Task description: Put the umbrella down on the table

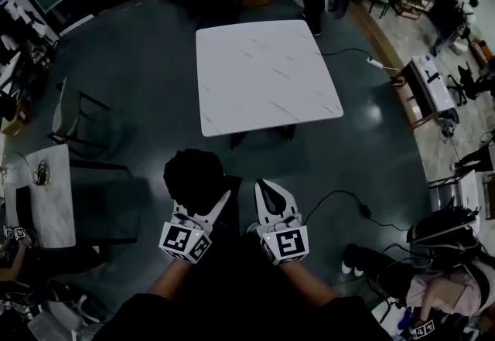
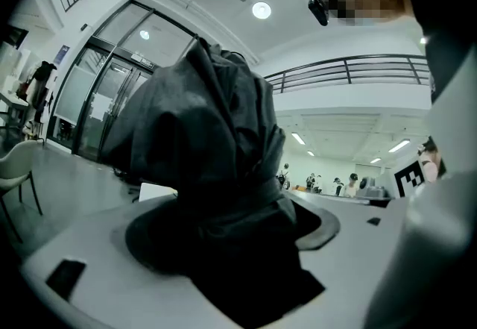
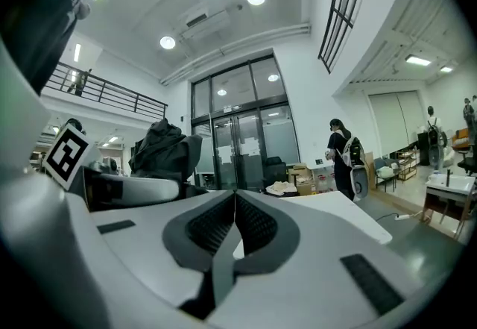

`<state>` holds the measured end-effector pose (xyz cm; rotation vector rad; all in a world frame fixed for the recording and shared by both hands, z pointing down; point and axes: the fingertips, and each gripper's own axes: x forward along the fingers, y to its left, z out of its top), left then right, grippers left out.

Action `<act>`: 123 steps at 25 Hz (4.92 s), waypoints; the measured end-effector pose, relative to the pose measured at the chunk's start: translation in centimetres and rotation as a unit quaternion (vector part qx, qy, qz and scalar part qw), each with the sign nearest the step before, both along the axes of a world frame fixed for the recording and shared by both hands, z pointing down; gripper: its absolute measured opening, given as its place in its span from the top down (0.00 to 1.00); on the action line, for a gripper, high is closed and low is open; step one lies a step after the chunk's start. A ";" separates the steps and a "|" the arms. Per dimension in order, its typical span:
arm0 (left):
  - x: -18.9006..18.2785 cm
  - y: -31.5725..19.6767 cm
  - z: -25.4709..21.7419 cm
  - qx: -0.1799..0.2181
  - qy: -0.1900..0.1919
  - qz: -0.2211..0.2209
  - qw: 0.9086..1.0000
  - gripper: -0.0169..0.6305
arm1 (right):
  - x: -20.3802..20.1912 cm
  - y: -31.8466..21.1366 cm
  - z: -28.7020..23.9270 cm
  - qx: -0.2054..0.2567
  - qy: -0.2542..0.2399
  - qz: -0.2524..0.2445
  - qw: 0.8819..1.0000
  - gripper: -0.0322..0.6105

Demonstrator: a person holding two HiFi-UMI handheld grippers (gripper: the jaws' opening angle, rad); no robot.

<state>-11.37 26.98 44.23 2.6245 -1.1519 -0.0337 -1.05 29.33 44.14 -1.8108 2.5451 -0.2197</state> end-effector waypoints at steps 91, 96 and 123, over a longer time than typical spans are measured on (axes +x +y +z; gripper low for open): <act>18.3 -59.5 36.1 -0.396 -0.175 -0.048 0.900 0.41 | 16.2 -61.2 17.2 -0.157 -0.035 -0.109 0.981 0.92; 18.5 -58.8 38.1 -0.435 -0.173 -0.038 0.883 0.41 | 16.3 -60.2 17.3 -0.162 -0.052 -0.115 0.979 0.92; 13.6 -53.4 26.5 -0.337 -0.091 -0.002 0.937 0.41 | 11.8 -53.0 13.2 -0.152 -0.014 -0.067 0.986 0.92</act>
